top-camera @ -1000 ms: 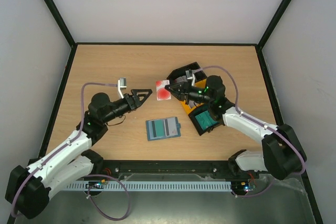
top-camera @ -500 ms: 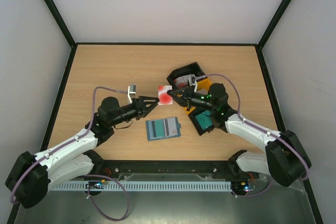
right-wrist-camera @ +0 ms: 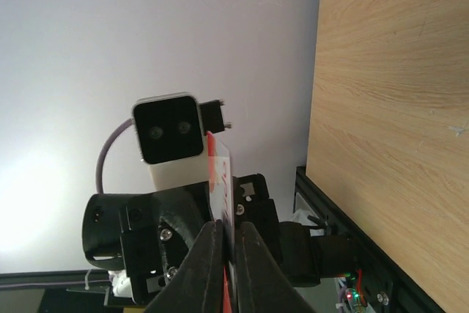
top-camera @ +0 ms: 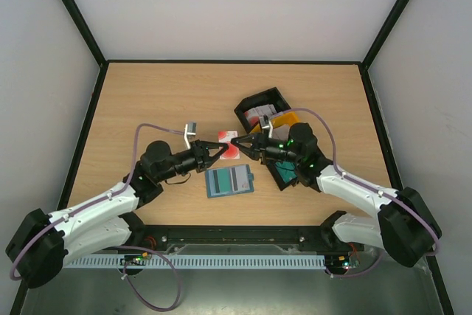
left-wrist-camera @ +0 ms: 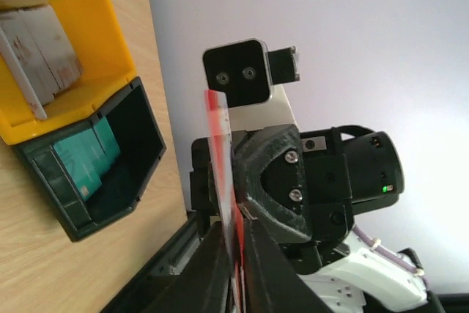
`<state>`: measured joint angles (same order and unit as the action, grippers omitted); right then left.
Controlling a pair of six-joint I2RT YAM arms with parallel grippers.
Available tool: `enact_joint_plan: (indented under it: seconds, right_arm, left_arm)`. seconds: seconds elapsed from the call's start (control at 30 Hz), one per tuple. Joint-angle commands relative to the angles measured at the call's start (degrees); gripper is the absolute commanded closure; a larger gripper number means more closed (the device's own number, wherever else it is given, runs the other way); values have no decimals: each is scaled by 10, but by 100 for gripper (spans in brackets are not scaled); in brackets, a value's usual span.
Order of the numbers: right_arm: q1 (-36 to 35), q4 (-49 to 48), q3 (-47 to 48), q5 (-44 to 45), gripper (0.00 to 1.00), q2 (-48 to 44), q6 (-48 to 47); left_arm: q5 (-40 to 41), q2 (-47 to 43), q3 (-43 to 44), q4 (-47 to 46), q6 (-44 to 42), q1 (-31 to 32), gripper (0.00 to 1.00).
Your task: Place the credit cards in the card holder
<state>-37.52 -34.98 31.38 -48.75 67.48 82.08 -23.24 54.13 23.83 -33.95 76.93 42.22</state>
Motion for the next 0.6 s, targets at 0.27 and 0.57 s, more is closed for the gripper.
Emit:
enact_joint_plan:
  seconds: [0.27,0.57]
  right_arm:
    - [-6,156,-5,41,52,-45,-169]
    - [-6,365,-17,213,43,-79,-352]
  left_arm:
    - [80,-14,-21,42,-60,15,97]
    - [166,-25,-70,109,-113,22,97]
